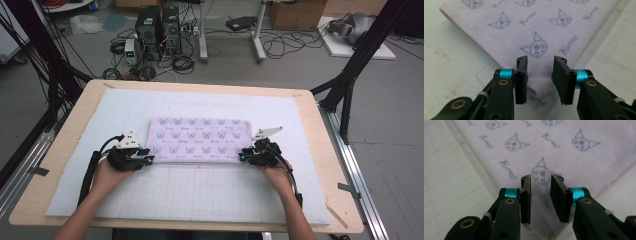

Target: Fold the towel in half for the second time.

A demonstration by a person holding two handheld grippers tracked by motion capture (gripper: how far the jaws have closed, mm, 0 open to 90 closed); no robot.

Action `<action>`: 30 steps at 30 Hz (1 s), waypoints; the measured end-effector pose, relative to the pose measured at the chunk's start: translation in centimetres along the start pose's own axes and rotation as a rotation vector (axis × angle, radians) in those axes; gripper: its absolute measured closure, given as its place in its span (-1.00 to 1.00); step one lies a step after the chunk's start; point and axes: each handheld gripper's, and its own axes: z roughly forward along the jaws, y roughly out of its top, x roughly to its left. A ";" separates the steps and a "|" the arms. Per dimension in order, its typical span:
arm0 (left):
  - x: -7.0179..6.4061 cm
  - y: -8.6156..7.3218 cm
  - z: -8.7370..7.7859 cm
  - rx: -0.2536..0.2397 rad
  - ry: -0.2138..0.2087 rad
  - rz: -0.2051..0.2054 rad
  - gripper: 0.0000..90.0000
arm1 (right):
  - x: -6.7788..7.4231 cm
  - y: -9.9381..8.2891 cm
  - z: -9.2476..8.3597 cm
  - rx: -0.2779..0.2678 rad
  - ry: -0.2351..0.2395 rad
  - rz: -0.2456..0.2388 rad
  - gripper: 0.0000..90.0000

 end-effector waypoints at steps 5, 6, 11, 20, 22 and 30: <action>0.0 -0.3 0.0 -0.011 0.008 -0.002 0.54 | 0.4 -0.5 -0.2 -0.016 -0.011 -0.002 0.54; 0.0 -0.3 0.0 -0.017 0.008 -0.009 0.53 | 0.6 -0.6 -0.2 -0.022 -0.021 -0.013 0.53; 0.4 -0.4 -1.0 -0.056 -0.002 -0.051 0.42 | 1.1 -1.1 -0.8 -0.072 -0.019 -0.016 0.34; 0.7 -0.7 -3.1 -0.141 0.019 -0.145 0.05 | 2.7 -0.9 -2.5 -0.163 -0.044 -0.028 -0.05; 0.5 -0.7 -3.4 -0.145 0.025 -0.141 -0.02 | 3.0 -0.9 -2.5 -0.167 -0.052 -0.030 -0.19; -0.6 -0.9 -4.2 -0.146 0.035 -0.123 -0.24 | 4.1 -0.9 -3.2 -0.187 -0.095 -0.040 -0.56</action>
